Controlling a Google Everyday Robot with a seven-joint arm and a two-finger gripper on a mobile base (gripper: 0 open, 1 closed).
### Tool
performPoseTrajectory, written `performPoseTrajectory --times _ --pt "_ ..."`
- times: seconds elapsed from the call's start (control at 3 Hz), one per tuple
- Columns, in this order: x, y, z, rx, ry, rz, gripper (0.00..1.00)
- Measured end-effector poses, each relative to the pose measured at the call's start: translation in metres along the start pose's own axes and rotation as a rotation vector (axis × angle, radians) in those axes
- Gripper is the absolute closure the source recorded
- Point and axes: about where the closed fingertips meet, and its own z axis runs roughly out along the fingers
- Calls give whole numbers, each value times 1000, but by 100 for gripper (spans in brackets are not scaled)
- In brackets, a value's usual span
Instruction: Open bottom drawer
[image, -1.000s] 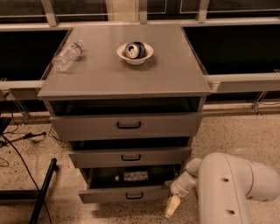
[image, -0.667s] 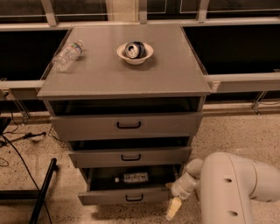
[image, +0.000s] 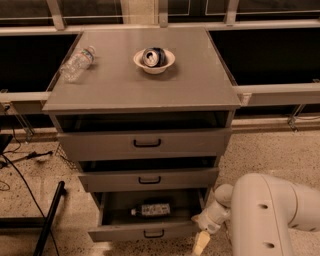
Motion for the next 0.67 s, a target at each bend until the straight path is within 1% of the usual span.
performPoseTrajectory --times 0.33,0.67 --pt "-5 4 -2 19 -44 -40 0" --pt "-5 4 -2 19 -44 -40 0"
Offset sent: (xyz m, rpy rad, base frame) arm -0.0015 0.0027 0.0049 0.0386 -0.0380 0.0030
